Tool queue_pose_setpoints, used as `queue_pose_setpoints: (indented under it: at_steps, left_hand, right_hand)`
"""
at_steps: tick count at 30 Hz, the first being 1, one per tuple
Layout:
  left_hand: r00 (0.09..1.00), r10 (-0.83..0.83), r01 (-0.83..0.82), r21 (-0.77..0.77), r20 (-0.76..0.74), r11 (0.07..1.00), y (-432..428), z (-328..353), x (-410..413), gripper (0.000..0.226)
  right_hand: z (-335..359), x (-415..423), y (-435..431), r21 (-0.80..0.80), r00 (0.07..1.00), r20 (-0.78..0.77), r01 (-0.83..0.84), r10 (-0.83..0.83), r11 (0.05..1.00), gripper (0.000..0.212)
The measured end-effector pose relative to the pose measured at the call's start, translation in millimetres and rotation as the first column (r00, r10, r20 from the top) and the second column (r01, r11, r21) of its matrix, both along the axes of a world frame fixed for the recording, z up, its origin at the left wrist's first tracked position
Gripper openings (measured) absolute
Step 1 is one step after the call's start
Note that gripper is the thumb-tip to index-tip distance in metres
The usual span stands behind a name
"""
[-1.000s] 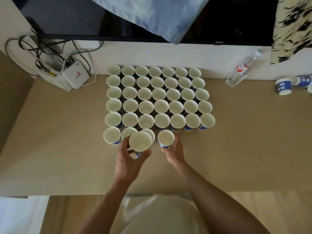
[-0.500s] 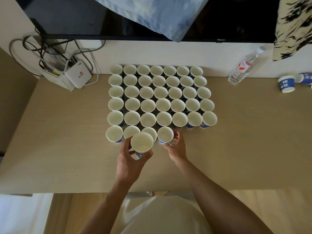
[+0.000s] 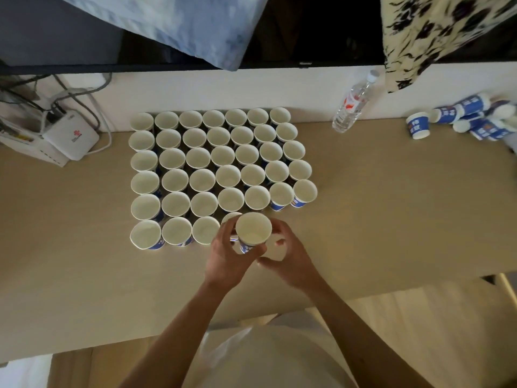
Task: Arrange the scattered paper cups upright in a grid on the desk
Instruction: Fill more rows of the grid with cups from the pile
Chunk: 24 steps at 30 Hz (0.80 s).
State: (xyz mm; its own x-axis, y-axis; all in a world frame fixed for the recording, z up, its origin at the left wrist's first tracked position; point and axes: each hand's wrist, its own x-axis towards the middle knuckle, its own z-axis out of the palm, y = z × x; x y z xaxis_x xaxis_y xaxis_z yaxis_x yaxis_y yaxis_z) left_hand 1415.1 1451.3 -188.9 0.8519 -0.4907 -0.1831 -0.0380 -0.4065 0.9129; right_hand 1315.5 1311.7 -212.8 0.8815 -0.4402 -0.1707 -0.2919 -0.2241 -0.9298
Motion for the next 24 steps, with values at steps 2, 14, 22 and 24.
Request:
queue_pose_setpoints:
  at_steps: [2,14,22,24]
  left_hand:
    - [0.999,-0.032,0.033,0.017,-0.012,0.999,-11.2,-2.8,-2.4,0.072]
    - [1.0,0.007,-0.006,0.06,-0.019,0.998,-11.0,-0.7,-5.6,0.091]
    - [0.989,0.147,-0.145,0.103,-0.014,0.984,14.7,-6.2,-3.5,0.067]
    - [0.987,0.16,-0.158,0.11,-0.018,0.981,21.9,-6.6,-2.2,0.065]
  right_hand:
    - [3.7,1.2,-6.4,-0.014,1.0,0.019,0.007,-0.007,1.0,0.076]
    - [-37.4,10.9,-23.8,0.086,0.984,-0.025,0.176,-0.175,0.981,0.067]
    - [-83.1,31.8,-20.8,0.023,0.963,-0.141,0.236,-0.231,0.971,0.063]
    - [-92.1,36.0,-19.9,0.009,0.958,-0.16,0.244,-0.24,0.97,0.063]
